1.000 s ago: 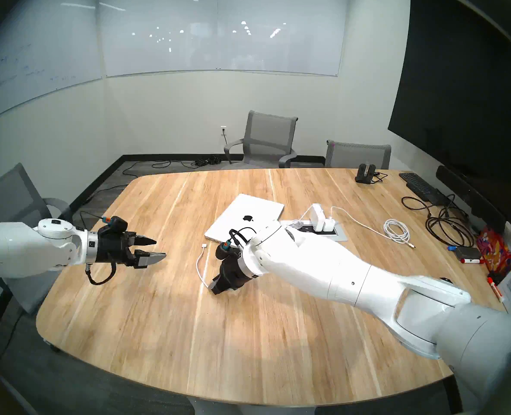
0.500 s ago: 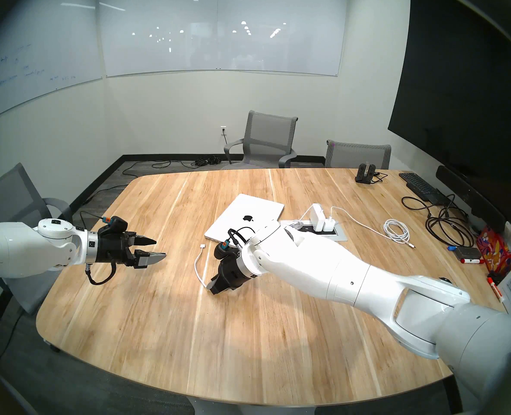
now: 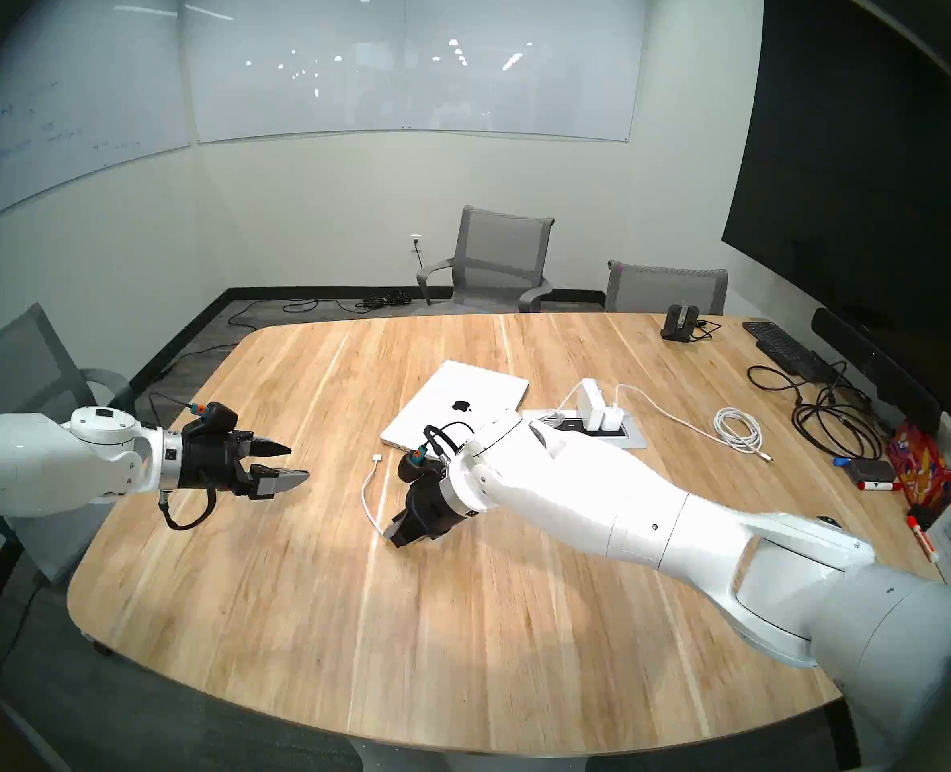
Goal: Plug the charging cable into the port of a MacBook
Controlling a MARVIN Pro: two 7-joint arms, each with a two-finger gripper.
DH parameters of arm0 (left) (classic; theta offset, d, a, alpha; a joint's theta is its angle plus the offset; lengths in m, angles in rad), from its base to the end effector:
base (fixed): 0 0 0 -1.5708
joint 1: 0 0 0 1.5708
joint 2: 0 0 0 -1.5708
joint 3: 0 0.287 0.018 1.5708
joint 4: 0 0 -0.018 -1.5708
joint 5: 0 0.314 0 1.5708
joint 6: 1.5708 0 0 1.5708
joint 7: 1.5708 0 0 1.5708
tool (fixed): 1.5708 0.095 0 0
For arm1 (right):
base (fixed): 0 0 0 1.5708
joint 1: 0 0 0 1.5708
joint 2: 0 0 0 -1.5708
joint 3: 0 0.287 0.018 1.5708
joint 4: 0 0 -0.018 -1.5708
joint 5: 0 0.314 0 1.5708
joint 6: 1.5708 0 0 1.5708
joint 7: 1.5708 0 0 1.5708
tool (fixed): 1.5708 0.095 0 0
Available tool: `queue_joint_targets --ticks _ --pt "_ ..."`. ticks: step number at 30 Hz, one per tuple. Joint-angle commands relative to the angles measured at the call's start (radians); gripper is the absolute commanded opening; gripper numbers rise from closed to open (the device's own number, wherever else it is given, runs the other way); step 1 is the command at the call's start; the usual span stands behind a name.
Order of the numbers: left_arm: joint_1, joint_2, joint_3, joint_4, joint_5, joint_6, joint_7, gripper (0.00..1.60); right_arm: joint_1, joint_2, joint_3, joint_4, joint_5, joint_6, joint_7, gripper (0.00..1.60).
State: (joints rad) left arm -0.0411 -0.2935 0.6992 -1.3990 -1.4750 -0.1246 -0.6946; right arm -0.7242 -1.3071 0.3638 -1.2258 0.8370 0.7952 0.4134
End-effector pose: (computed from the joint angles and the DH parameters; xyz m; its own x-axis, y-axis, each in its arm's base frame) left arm 0.3996 0.2065 -0.2427 0.4632 -0.2702 0.8440 -0.7126 -0.6797 0.1734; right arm 0.4318 0.2341 -0.3002 0.4887 0.6228 0.6110 0.8697 -0.4035 -0.2842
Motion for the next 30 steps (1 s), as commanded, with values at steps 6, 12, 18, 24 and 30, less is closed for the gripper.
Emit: queue_joint_targets --ticks 6,12,18,24,30 --pt "-0.013 -0.002 -0.012 0.000 -0.002 -0.002 0.000 1.60 0.013 -0.011 0.009 -0.008 0.001 -0.003 0.000 0.00" --pt "-0.013 -0.002 -0.012 0.000 -0.002 -0.002 0.000 1.60 0.013 -0.011 0.009 -0.008 0.001 -0.003 0.000 0.00" --pt "-0.013 -0.002 -0.012 0.000 -0.002 -0.002 0.000 1.60 0.013 -0.010 0.008 -0.010 -0.001 -0.004 0.000 0.00" --pt "-0.013 -0.002 -0.012 0.000 -0.002 -0.002 0.000 1.60 0.013 -0.008 0.006 -0.014 -0.005 -0.004 -0.004 0.00" --pt "-0.013 -0.002 -0.012 0.000 -0.002 -0.002 0.000 1.60 0.011 -0.007 0.006 -0.019 -0.007 -0.003 -0.008 0.55"
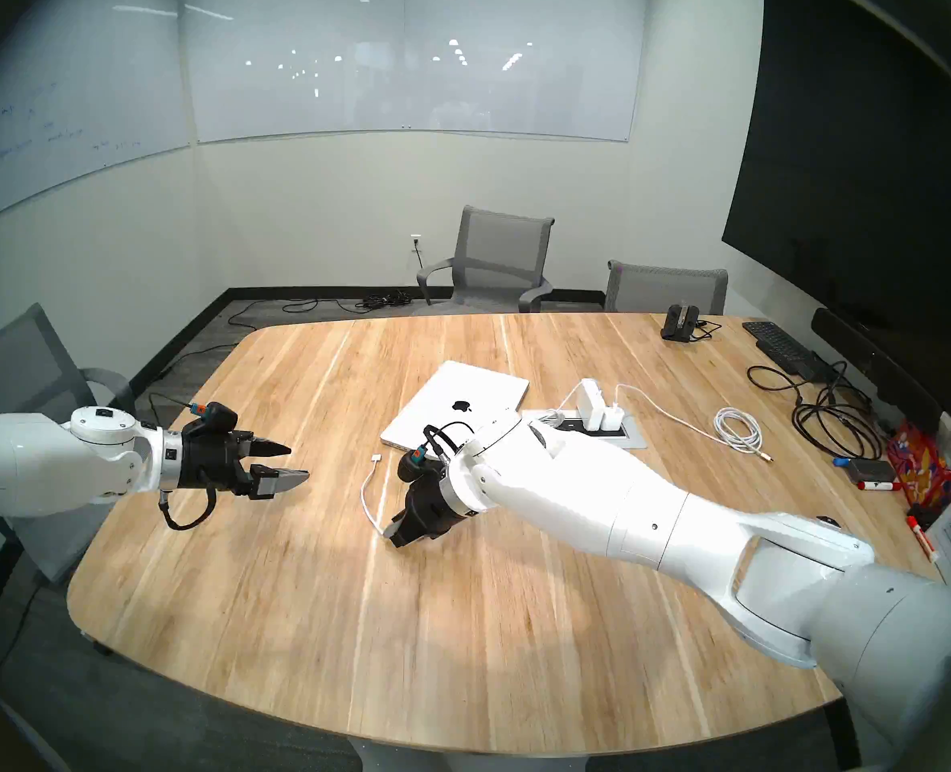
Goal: Plug the charging cable into the port of a MacBook
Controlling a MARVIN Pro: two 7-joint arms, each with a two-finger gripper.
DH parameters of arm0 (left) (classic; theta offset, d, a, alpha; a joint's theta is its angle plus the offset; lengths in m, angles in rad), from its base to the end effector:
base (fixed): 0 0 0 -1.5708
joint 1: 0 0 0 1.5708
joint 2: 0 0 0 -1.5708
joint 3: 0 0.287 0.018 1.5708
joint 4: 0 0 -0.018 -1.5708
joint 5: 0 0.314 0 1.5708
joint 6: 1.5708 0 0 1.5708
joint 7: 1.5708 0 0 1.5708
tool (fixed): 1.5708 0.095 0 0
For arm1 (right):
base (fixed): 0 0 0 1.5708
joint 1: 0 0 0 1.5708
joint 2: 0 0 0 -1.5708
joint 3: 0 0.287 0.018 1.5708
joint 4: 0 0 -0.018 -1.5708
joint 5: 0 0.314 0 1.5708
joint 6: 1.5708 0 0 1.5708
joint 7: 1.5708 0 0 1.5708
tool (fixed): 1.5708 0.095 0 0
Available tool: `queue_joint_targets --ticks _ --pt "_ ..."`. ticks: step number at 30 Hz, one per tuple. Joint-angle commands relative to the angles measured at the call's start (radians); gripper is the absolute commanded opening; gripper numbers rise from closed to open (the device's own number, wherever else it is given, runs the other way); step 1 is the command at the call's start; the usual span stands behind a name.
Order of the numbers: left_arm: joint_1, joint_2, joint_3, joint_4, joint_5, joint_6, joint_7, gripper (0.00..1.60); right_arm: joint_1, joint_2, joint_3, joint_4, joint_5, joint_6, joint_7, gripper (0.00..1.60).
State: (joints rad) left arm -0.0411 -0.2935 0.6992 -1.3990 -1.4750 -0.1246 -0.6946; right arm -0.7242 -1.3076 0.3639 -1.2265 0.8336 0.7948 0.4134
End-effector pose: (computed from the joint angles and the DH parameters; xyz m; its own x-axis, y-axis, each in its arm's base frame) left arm 0.3996 0.2065 -0.2427 0.4632 -0.2702 0.8440 -0.7126 -0.6797 0.1734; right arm 0.4317 0.2344 -0.3000 0.4860 0.6240 0.6119 0.8711 -0.4028 -0.2811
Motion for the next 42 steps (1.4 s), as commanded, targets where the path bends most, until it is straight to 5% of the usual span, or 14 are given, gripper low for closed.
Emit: queue_joint_targets --ticks 1,11,30,42 --pt "-0.013 -0.002 -0.012 0.000 -0.002 -0.002 0.000 1.60 0.010 -0.006 0.006 -0.020 -0.004 -0.002 -0.009 0.58" --pt "-0.013 -0.002 -0.012 0.000 -0.002 -0.002 0.000 1.60 0.009 -0.002 0.004 -0.036 -0.010 0.010 -0.029 1.07" --pt "-0.013 -0.002 -0.012 0.000 -0.002 -0.002 0.000 1.60 0.015 0.034 0.012 -0.092 -0.024 0.026 -0.070 1.15" --pt "-0.013 -0.002 -0.012 0.000 -0.002 -0.002 0.000 1.60 0.009 0.050 0.021 -0.124 -0.028 0.020 -0.074 1.00"
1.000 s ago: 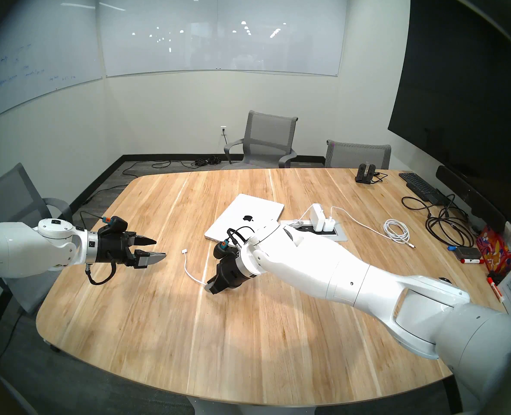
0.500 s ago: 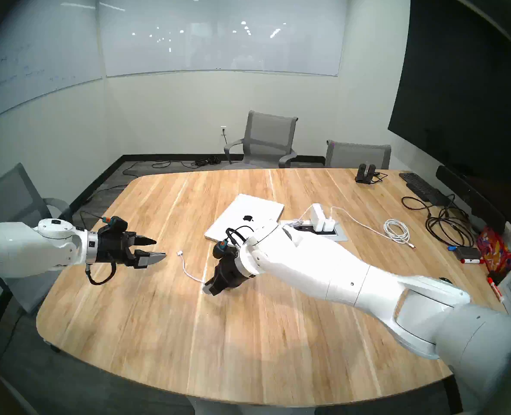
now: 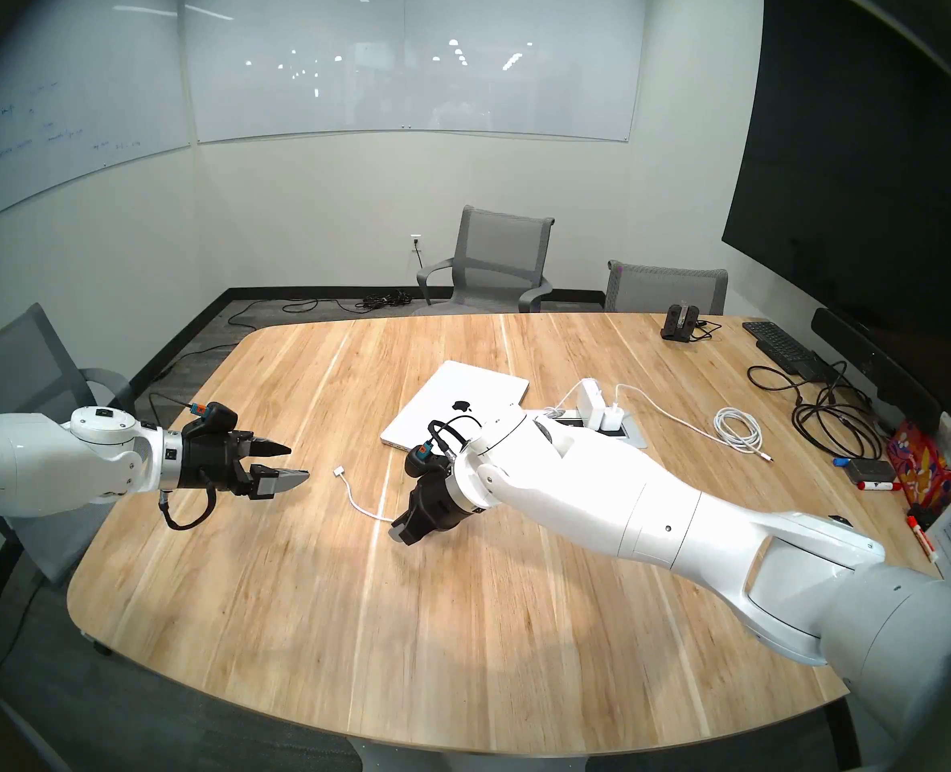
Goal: Plug the charging cable into the port of a MacBook
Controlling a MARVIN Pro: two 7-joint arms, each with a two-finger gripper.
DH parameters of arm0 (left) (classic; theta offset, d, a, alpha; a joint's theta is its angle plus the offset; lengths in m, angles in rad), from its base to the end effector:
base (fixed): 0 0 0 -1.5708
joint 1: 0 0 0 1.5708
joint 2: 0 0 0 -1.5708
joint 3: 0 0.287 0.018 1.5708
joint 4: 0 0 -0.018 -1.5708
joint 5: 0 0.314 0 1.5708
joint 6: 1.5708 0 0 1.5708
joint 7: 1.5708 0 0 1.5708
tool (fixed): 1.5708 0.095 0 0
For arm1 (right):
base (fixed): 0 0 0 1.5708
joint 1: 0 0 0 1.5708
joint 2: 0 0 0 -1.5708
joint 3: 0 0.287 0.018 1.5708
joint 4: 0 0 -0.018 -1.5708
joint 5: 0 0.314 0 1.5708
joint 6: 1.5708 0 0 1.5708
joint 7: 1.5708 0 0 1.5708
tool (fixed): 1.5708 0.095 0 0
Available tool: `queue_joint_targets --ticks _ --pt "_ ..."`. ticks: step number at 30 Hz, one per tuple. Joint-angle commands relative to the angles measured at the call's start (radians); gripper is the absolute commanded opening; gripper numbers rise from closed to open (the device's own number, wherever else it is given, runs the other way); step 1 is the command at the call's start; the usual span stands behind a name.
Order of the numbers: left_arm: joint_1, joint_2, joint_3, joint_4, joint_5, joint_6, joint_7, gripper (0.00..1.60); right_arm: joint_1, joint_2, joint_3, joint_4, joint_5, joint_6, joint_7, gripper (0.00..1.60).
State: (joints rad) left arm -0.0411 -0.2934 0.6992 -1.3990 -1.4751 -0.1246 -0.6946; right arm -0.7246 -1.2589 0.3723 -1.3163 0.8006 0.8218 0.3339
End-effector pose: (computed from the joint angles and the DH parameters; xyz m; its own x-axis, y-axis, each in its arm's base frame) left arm 0.3996 0.2065 -0.2427 0.4632 -0.2701 0.8441 -0.7125 -0.6798 0.1735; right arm 0.4323 0.2230 -0.2883 0.4423 0.6492 0.6188 0.8836 -0.4336 -0.1767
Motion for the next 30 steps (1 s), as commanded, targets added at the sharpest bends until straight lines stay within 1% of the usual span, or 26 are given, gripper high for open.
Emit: queue_joint_targets --ticks 1,6,12,16,17,23,26,30 --pt "-0.013 -0.002 -0.012 0.000 -0.002 -0.002 0.000 1.60 0.009 0.002 0.014 -0.038 0.005 -0.007 0.004 1.00" --pt "-0.013 -0.002 -0.012 0.000 -0.002 -0.002 0.000 1.60 0.008 0.007 0.011 -0.053 0.000 -0.002 -0.004 0.99" --pt "-0.013 -0.002 -0.012 0.000 -0.002 -0.002 0.000 1.60 0.004 0.022 0.018 -0.085 0.007 0.014 -0.023 0.93" --pt "-0.013 -0.002 -0.012 0.000 -0.002 -0.002 0.000 1.60 -0.001 0.028 0.020 -0.097 0.011 0.022 -0.034 0.97" --pt "-0.013 -0.002 -0.012 0.000 -0.002 -0.002 0.000 1.60 -0.002 0.030 0.021 -0.099 0.012 0.024 -0.036 0.95" --pt "-0.013 -0.002 -0.012 0.000 -0.002 -0.002 0.000 1.60 -0.007 0.034 0.023 -0.098 0.016 0.030 -0.041 0.95" --pt "-0.013 -0.002 -0.012 0.000 -0.002 -0.002 0.000 1.60 -0.003 0.038 0.019 -0.093 0.016 0.038 -0.041 0.92" --pt "-0.013 -0.002 -0.012 0.000 -0.002 -0.002 0.000 1.60 0.002 0.042 0.014 -0.084 0.013 0.039 -0.037 0.90"
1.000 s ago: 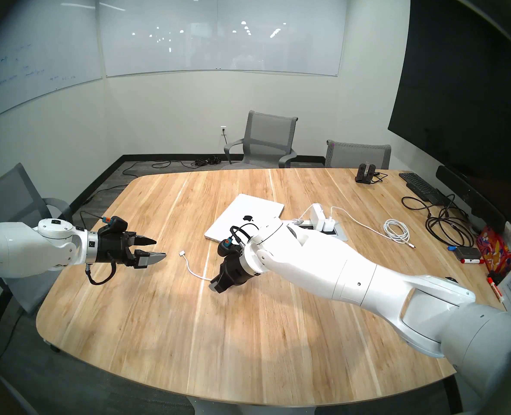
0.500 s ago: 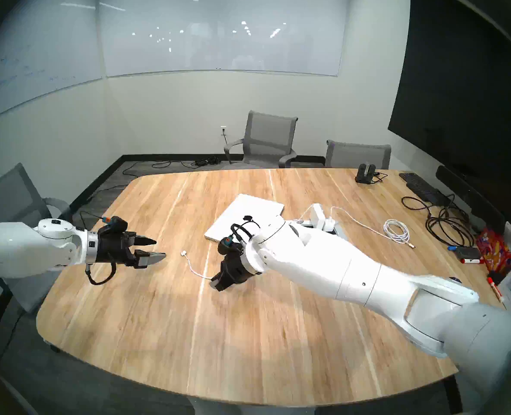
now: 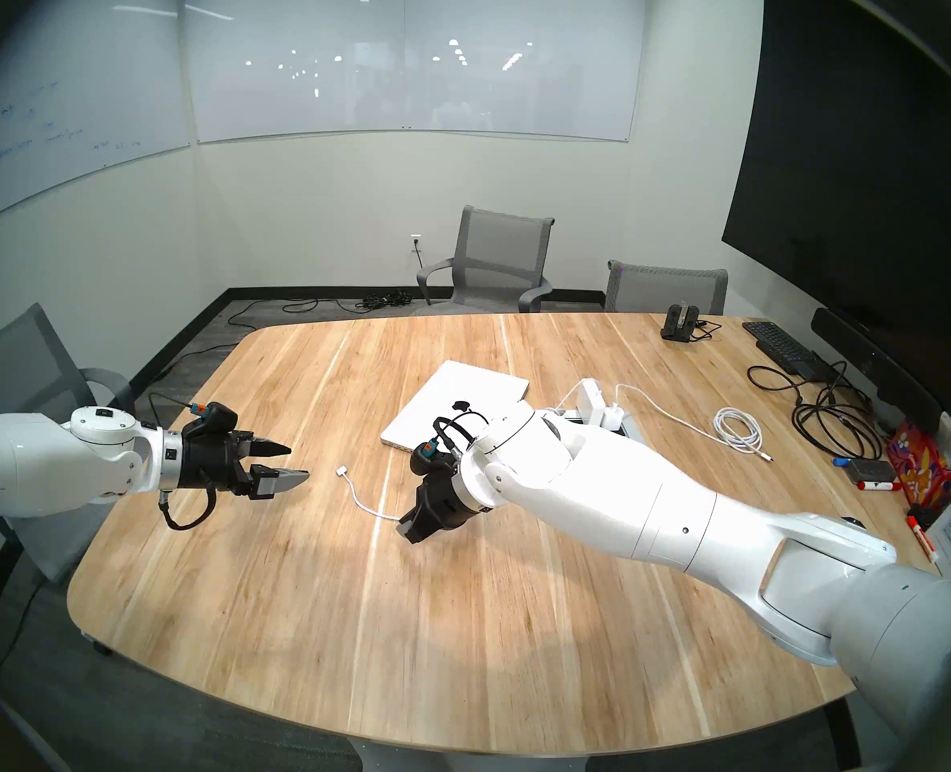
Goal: Plug the charging cable into the port of a MacBook
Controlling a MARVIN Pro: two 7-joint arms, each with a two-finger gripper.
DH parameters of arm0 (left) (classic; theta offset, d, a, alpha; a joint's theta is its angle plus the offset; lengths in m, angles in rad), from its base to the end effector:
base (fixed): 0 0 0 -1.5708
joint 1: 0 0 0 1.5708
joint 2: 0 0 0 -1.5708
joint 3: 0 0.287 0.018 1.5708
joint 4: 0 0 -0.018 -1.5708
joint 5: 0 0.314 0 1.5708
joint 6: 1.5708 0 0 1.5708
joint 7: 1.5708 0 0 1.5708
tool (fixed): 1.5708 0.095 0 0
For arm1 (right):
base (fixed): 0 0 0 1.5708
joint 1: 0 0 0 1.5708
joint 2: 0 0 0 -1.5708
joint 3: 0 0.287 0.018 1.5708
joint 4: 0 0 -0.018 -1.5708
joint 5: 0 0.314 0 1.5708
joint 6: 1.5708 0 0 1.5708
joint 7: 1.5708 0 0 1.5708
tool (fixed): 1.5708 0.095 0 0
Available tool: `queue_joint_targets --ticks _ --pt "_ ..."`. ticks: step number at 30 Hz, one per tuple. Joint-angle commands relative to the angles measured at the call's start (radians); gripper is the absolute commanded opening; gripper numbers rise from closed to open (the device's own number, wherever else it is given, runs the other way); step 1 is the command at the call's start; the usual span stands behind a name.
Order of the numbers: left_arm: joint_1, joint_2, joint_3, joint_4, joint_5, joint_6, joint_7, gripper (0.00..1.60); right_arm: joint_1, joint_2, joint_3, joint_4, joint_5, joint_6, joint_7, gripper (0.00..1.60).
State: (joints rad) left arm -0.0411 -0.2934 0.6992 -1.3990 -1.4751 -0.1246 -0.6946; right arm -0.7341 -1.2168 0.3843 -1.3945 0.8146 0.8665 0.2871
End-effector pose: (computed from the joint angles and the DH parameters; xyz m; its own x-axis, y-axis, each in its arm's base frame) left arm 0.3996 0.2065 -0.2427 0.4632 -0.2701 0.8441 -0.7125 -0.6798 0.1735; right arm 0.4255 0.2143 -0.2796 0.4412 0.6598 0.6083 0.8809 -0.4480 -0.1529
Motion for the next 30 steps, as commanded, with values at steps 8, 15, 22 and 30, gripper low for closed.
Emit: queue_joint_targets --ticks 8,15,22,30 --pt "-0.013 -0.002 -0.012 0.000 -0.002 -0.002 0.000 1.60 0.025 0.005 0.000 0.012 -0.009 -0.017 0.025 0.86" --pt "-0.013 -0.002 -0.012 0.000 -0.002 -0.002 0.000 1.60 0.023 0.037 0.013 -0.014 -0.007 -0.015 0.030 0.83" --pt "-0.013 -0.002 -0.011 0.000 -0.002 -0.002 0.000 1.60 0.014 0.088 0.039 -0.068 -0.003 -0.001 0.012 0.81" --pt "-0.013 -0.002 -0.011 0.000 -0.002 -0.002 0.000 1.60 -0.002 0.148 0.066 -0.124 0.004 0.021 -0.025 0.78"
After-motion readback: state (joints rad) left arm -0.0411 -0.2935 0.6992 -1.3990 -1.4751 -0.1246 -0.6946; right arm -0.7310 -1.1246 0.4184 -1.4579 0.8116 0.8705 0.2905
